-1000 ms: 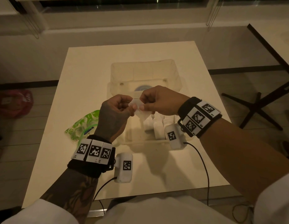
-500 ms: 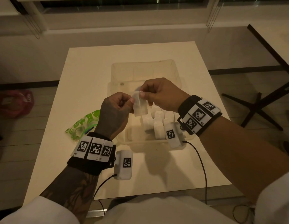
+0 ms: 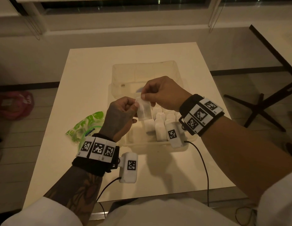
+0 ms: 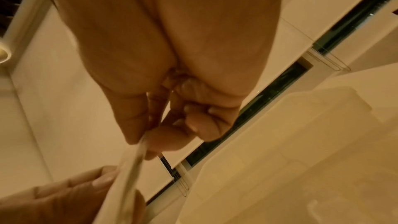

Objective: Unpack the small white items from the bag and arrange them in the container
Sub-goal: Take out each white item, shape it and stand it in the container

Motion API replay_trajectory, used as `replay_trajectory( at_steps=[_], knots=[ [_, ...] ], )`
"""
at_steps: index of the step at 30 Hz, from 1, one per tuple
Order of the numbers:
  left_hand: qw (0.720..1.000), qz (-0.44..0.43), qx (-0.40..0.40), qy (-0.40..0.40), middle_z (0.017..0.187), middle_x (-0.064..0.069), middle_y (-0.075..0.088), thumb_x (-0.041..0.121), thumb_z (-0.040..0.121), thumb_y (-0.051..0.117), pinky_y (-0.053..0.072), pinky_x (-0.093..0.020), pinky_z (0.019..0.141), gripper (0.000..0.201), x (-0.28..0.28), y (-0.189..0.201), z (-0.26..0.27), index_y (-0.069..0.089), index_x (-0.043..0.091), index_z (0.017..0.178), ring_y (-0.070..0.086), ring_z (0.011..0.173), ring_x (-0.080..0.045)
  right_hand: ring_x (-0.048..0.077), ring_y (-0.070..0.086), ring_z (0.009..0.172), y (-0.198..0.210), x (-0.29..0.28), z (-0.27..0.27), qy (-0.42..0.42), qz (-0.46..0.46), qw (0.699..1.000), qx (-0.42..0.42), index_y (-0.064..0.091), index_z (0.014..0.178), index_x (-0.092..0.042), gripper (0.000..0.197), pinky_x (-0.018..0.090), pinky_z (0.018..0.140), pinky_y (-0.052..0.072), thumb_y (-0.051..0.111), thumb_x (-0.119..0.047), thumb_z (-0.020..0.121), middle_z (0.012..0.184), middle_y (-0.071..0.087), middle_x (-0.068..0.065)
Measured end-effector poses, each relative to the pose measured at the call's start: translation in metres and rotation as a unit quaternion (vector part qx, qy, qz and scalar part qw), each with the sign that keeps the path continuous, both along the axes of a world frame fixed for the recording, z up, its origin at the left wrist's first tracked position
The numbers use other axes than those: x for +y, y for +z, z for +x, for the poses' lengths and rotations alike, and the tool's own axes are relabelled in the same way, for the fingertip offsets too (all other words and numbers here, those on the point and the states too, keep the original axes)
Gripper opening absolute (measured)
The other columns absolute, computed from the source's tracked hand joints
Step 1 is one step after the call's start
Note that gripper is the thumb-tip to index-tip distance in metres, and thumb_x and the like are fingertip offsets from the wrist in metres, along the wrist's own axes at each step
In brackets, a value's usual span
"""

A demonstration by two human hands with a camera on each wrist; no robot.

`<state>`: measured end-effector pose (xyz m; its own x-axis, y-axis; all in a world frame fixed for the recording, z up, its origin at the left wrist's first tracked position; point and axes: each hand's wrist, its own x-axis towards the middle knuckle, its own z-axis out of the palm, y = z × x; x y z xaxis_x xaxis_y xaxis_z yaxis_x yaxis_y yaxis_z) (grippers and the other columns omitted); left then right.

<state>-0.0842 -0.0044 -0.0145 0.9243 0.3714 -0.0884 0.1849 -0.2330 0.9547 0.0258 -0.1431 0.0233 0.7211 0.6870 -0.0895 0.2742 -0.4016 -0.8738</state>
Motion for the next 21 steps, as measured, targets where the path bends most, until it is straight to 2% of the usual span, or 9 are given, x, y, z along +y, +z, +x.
replay_trajectory(
  at_steps=[5,8,10,13,14,16,18,19,21],
  knots=[
    [1.000,0.021,-0.017,0.005,0.094,-0.007,0.069,0.019,0.097,0.056,0.059,-0.029,0.063,0.007,0.000,-0.003,0.003,0.062,0.016,0.098,0.068,0.087,-0.024,-0.008,0.056,0.059,0.003,0.000,0.003,0.001,-0.030,0.999,-0.029,0.074,0.083,-0.014,0.002,0.007,0.054,0.042,0.072,-0.016,0.084,0.080,0.069,-0.006],
    [0.999,-0.041,-0.006,0.006,0.092,0.000,0.071,0.026,0.095,0.059,0.060,-0.033,0.070,0.008,-0.001,-0.001,0.003,0.059,0.025,0.103,0.069,0.090,-0.020,-0.006,0.054,0.057,0.003,-0.001,0.004,-0.022,-0.010,1.000,-0.015,0.074,0.082,-0.015,0.002,0.011,0.056,0.044,0.073,-0.015,0.083,0.072,0.066,-0.011],
    [0.998,-0.059,0.010,-0.023,0.091,0.002,0.073,0.025,0.090,0.065,0.059,-0.034,0.072,0.018,0.000,-0.002,0.002,0.058,0.027,0.106,0.071,0.088,-0.016,-0.004,0.055,0.058,0.002,-0.001,0.004,-0.028,-0.003,1.000,-0.013,0.073,0.081,-0.017,0.003,0.012,0.057,0.045,0.073,-0.015,0.083,0.069,0.066,-0.013],
    [0.998,-0.039,0.016,-0.040,0.088,-0.003,0.073,0.018,0.086,0.071,0.058,-0.030,0.065,0.021,-0.001,-0.004,0.002,0.060,0.021,0.104,0.071,0.079,-0.016,0.013,0.065,0.077,0.002,0.000,0.004,-0.015,0.004,1.000,0.002,0.072,0.082,-0.018,0.003,0.027,0.070,0.056,0.072,-0.016,0.084,0.082,0.072,-0.003],
    [0.999,-0.032,0.009,-0.031,0.086,-0.004,0.072,0.015,0.086,0.070,0.057,-0.029,0.063,0.018,-0.002,-0.005,0.002,0.061,0.020,0.101,0.071,0.076,-0.017,0.017,0.066,0.080,0.002,0.000,0.003,-0.014,0.003,1.000,-0.004,0.071,0.085,-0.018,0.002,0.031,0.075,0.056,0.072,-0.016,0.084,0.086,0.072,0.002],
    [1.000,-0.015,-0.008,-0.004,0.082,-0.004,0.070,0.013,0.088,0.069,0.057,-0.028,0.061,0.013,-0.004,-0.008,0.004,0.062,0.017,0.098,0.070,0.071,-0.014,0.012,0.062,0.067,0.001,0.001,0.003,-0.038,0.006,0.999,-0.025,0.065,0.102,-0.017,0.019,0.027,0.068,0.054,0.072,-0.015,0.084,0.079,0.068,0.005],
    [1.000,-0.011,-0.015,0.025,0.082,-0.003,0.069,0.013,0.088,0.068,0.057,-0.027,0.060,0.012,-0.003,-0.010,0.007,0.061,0.017,0.097,0.069,0.069,-0.012,0.006,0.057,0.055,0.002,-0.001,0.003,-0.069,0.022,0.997,-0.020,0.055,0.117,-0.016,0.040,0.026,0.062,0.053,0.071,-0.008,0.082,0.069,0.063,0.001],
    [0.999,-0.014,-0.015,0.033,0.084,-0.002,0.069,0.013,0.088,0.068,0.057,-0.027,0.060,0.012,-0.001,-0.011,0.008,0.061,0.019,0.096,0.070,0.070,-0.012,0.006,0.059,0.058,0.004,-0.002,0.003,-0.069,0.027,0.997,-0.014,0.051,0.123,-0.016,0.047,0.026,0.063,0.054,0.070,-0.005,0.081,0.070,0.065,-0.002],
    [0.999,-0.027,-0.016,0.035,0.085,-0.001,0.069,0.012,0.088,0.068,0.057,-0.028,0.061,0.014,0.001,-0.011,0.009,0.060,0.022,0.094,0.070,0.071,-0.013,0.008,0.066,0.080,0.006,-0.004,0.004,-0.035,0.016,0.999,0.006,0.044,0.135,-0.022,0.063,0.022,0.063,0.055,0.071,-0.008,0.080,0.093,0.071,-0.004]
  ],
)
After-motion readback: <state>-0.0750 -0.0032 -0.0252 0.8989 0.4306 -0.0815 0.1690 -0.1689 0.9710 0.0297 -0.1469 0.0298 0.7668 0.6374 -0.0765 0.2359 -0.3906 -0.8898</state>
